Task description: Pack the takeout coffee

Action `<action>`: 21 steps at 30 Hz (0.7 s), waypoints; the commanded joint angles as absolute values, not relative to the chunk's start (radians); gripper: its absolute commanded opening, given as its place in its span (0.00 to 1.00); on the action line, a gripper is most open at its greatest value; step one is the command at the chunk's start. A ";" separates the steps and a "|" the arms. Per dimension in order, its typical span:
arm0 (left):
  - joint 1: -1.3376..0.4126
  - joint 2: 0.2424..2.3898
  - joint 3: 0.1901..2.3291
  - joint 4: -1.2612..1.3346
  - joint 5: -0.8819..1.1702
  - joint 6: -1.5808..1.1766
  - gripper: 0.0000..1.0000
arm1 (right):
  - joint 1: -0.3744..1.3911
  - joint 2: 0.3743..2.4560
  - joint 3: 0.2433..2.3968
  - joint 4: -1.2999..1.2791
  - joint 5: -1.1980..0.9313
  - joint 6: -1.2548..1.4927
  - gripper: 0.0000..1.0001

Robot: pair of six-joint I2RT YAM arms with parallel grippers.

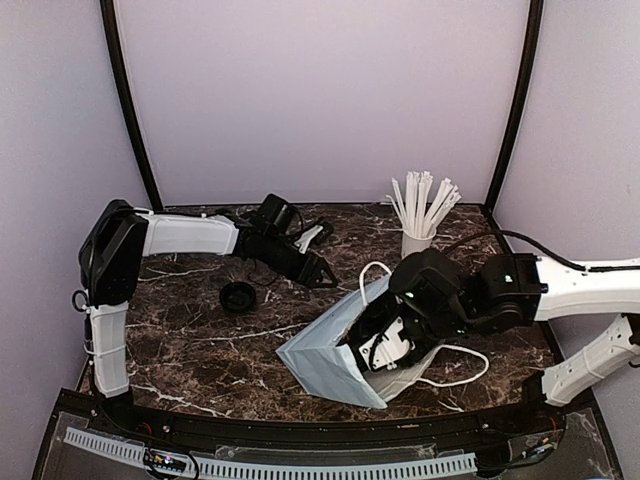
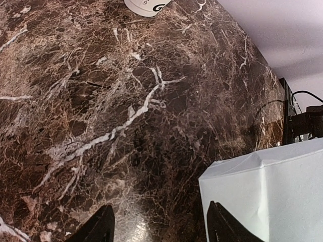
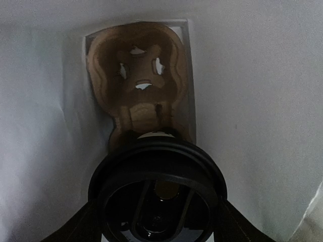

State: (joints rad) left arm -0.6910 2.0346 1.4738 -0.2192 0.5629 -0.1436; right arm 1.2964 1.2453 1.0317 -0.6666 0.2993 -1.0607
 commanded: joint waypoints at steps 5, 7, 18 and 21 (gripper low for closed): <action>-0.664 2.086 1.543 -0.263 0.551 -0.084 0.65 | 1.165 1.433 1.286 -0.759 0.213 -0.997 0.54; -0.657 2.090 1.555 -0.270 0.542 -0.083 0.65 | 1.152 1.402 1.246 -0.730 0.210 -1.013 0.54; -0.655 2.073 1.556 -0.263 0.601 -0.106 0.64 | 1.149 1.319 1.212 -0.770 0.152 -0.960 0.51; -0.656 2.028 1.547 -0.278 0.577 -0.099 0.63 | 1.148 1.320 1.229 -0.785 0.143 -0.942 0.51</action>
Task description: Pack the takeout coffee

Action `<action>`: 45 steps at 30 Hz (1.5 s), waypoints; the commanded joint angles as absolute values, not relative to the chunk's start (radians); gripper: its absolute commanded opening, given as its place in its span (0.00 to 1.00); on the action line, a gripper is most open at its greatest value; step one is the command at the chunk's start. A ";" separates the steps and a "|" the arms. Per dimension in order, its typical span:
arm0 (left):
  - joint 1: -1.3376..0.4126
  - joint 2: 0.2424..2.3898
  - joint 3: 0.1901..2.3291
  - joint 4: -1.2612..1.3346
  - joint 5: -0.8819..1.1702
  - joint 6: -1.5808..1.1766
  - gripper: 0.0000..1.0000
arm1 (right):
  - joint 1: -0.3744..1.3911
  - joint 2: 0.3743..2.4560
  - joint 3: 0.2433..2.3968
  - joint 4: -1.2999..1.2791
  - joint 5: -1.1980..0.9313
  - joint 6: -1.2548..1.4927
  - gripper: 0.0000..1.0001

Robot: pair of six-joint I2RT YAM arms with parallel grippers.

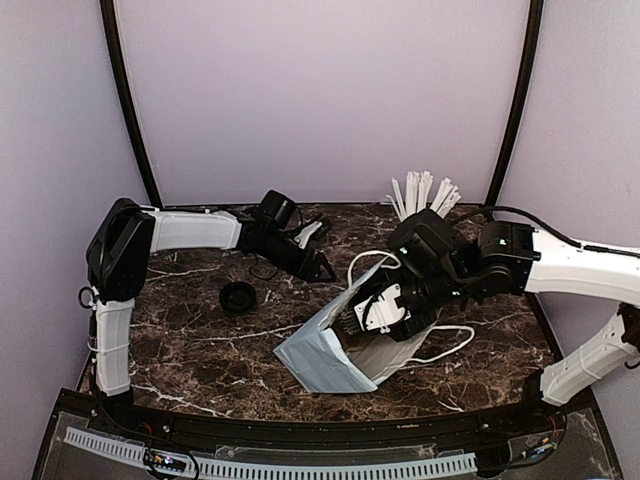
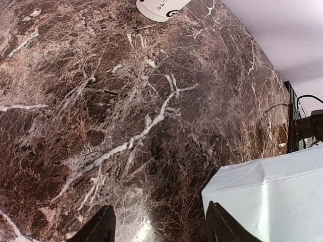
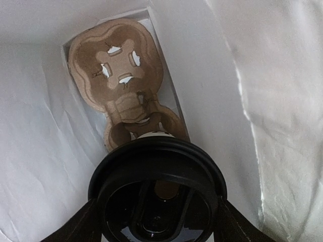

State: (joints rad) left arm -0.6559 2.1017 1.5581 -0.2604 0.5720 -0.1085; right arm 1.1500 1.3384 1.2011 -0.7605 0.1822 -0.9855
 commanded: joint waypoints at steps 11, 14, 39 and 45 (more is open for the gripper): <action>-0.725 1.532 1.575 -0.649 0.354 -0.099 0.67 | 1.119 1.363 1.284 -0.786 0.144 -0.875 0.51; -0.802 1.481 1.610 -0.783 0.367 -0.105 0.67 | 1.096 1.385 1.316 -0.793 0.130 -0.851 0.52; -1.097 1.535 1.701 -0.912 0.107 -0.242 0.41 | 1.077 1.457 1.408 -0.853 0.075 -0.743 0.53; -1.098 1.575 1.730 -0.875 0.114 -0.158 0.13 | 1.081 1.412 1.378 -0.898 0.013 -0.799 0.53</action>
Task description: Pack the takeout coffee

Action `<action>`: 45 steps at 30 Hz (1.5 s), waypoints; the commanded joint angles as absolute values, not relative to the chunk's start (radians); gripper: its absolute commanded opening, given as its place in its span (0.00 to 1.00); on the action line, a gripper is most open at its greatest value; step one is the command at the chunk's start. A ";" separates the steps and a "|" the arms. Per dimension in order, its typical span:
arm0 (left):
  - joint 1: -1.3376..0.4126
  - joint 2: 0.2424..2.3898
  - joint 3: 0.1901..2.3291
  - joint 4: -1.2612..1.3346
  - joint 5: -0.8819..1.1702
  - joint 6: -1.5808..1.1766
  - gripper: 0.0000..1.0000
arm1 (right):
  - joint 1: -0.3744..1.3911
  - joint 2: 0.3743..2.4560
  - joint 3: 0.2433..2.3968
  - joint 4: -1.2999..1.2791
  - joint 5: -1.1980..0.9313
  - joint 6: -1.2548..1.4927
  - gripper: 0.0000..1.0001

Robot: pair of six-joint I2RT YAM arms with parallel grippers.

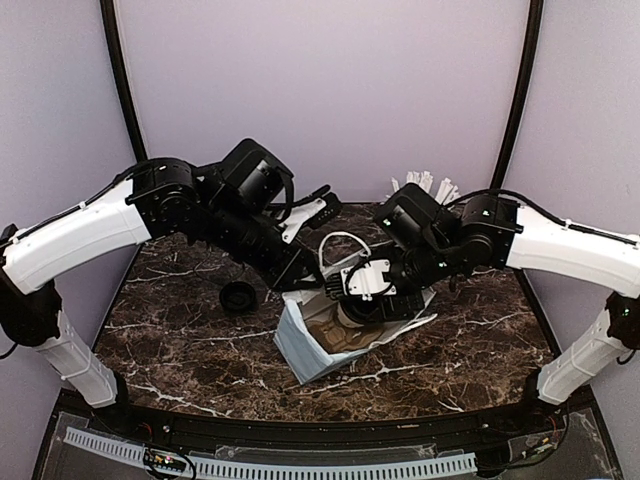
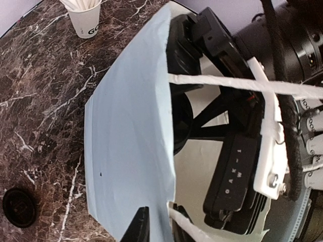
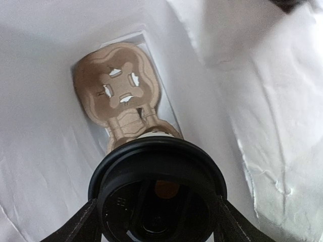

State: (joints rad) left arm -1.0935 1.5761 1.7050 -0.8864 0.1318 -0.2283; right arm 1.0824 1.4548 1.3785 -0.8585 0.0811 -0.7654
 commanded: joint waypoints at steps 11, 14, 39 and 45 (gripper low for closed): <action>-1.098 1.595 1.682 -0.727 0.310 -0.007 0.00 | 1.151 1.201 1.112 -0.802 0.066 -1.005 0.53; -1.098 1.605 1.680 -0.710 0.364 0.037 0.05 | 1.182 1.151 1.039 -0.736 0.125 -1.064 0.52; -0.692 1.667 1.510 -0.273 0.709 0.083 0.64 | 1.222 1.162 0.980 -0.635 0.366 -1.057 0.52; -0.677 1.982 1.649 -0.255 0.693 0.038 0.62 | 1.221 1.183 0.978 -0.652 0.388 -1.049 0.52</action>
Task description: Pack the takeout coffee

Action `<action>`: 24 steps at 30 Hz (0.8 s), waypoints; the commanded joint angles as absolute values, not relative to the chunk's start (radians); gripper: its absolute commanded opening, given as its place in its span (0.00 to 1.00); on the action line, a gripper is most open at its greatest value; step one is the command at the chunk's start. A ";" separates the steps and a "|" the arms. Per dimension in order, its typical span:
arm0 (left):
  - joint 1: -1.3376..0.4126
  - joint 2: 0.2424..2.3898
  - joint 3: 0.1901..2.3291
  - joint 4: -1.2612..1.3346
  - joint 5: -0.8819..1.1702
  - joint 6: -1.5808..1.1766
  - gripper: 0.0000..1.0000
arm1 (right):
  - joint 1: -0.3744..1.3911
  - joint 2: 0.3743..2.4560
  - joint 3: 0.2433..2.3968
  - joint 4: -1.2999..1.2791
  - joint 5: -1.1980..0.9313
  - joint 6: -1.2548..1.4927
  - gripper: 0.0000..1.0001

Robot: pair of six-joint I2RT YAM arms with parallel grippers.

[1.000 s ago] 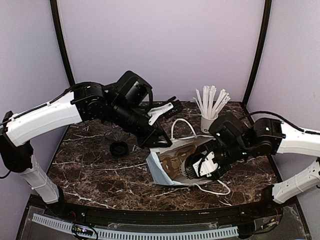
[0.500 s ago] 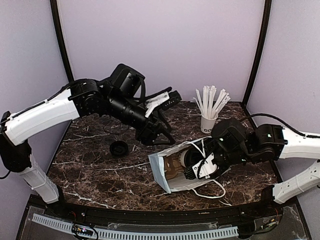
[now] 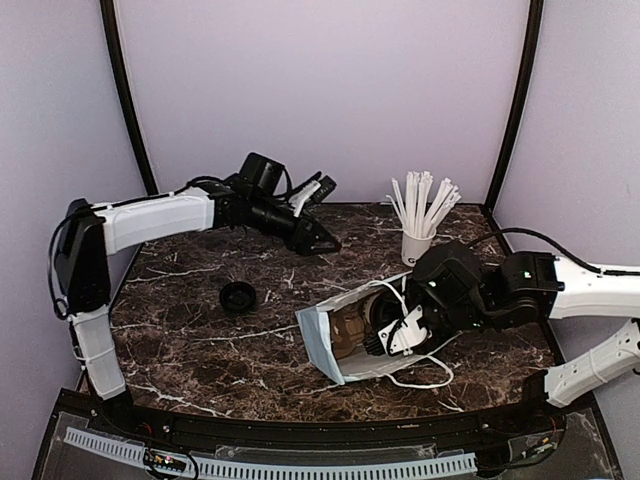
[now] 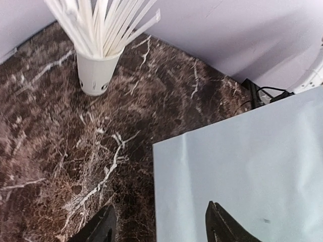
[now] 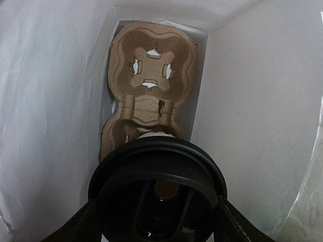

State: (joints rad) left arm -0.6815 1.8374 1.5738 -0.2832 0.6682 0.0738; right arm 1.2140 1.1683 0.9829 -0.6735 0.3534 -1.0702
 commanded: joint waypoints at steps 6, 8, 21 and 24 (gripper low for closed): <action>-0.671 2.131 1.761 -0.304 0.690 0.071 0.62 | 1.218 1.202 0.983 -0.653 0.394 -1.043 0.52; -0.671 2.156 1.769 -0.299 0.717 0.068 0.62 | 1.214 1.209 0.980 -0.650 0.390 -1.042 0.52; -0.672 2.220 1.751 -0.267 0.815 0.049 0.62 | 1.138 1.260 0.982 -0.604 0.345 -1.071 0.51; -0.672 2.232 1.750 -0.262 0.841 0.040 0.62 | 1.128 1.259 0.975 -0.589 0.335 -1.081 0.51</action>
State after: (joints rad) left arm -0.6762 2.2219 1.7393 -0.2771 0.7788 0.0486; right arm 1.1442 1.2533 0.9806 -0.6369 0.3573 -1.0679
